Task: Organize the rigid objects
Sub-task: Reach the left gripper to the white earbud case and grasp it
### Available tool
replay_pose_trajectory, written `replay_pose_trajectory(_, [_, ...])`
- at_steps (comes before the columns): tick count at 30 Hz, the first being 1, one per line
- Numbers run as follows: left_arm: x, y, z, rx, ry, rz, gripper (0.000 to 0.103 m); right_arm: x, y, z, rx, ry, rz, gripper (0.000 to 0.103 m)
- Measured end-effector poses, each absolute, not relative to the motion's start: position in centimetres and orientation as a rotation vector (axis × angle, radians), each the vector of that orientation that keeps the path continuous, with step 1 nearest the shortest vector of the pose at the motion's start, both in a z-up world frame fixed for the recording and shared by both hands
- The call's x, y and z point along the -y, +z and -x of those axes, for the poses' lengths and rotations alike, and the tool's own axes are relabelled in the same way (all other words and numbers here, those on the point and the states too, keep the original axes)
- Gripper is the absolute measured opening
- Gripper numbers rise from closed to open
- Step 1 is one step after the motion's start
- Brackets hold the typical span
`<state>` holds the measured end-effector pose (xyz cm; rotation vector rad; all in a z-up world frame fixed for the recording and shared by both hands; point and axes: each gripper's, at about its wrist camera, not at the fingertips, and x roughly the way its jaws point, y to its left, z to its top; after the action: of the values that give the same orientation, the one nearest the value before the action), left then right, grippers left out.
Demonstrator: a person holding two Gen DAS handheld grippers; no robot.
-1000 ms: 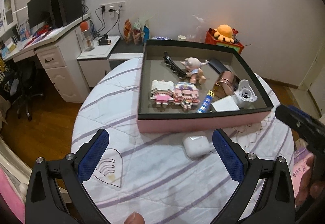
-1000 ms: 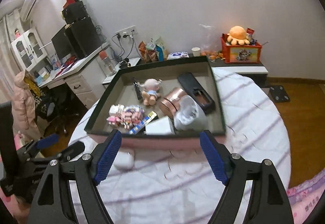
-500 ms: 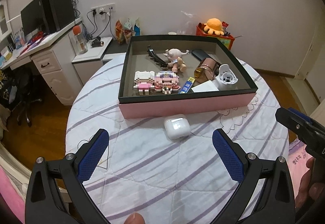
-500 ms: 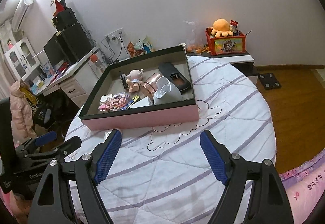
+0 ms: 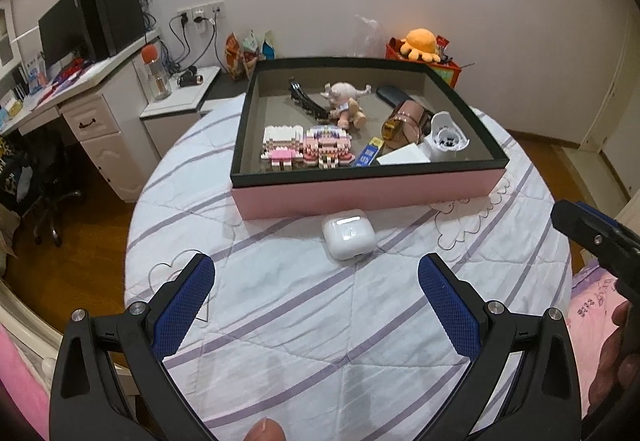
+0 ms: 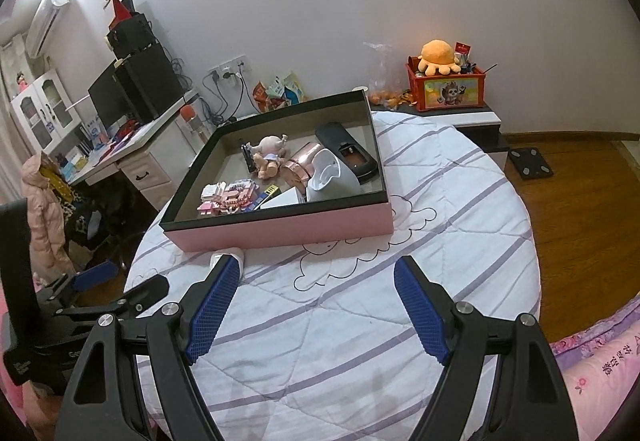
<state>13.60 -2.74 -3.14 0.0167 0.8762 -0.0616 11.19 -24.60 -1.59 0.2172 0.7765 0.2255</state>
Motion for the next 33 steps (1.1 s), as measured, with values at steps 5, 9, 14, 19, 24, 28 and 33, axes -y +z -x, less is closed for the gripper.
replay_pose_trajectory(5, [3.2,-4.8,-15.4,-0.911,-0.067,-0.012,0.103,24.3,-2.1,-12.0,-0.795,0.228,-0.212,0.081])
replay_pose_trajectory(9, [4.2,-6.6,-17.4,-0.94,-0.069,-0.015,0.103,24.3,-2.7,-13.0,-0.815,0.225,-0.209,0.081])
replay_pose_trajectory(14, [4.9,-9.6,-20.0,-0.999,-0.043,-0.007,0.103,24.9,-3.8,-14.3,-0.844,0.214,-0.211,0.081])
replay_pose_trajectory(19, [4.9,-11.5,-21.7,-1.014,0.003,-0.001,0.103,25.5,-4.7,-15.6,-0.871,0.21,-0.216,0.081])
replay_pose_trajectory(24, [4.8,-11.5,-22.1,-0.992,0.025,-0.005,0.095,26.1,-5.4,-16.5,-0.884,0.213,-0.228,0.081])
replay_pose_trajectory(28, [4.9,-11.1,-21.8,-0.976,0.023,-0.018,0.068,26.3,-5.6,-16.7,-0.885,0.216,-0.235,0.081])
replay_pose_trajectory(33, [5.1,-10.6,-21.2,-0.97,0.018,-0.038,0.044,26.2,-5.5,-16.5,-0.881,0.223,-0.24,0.081])
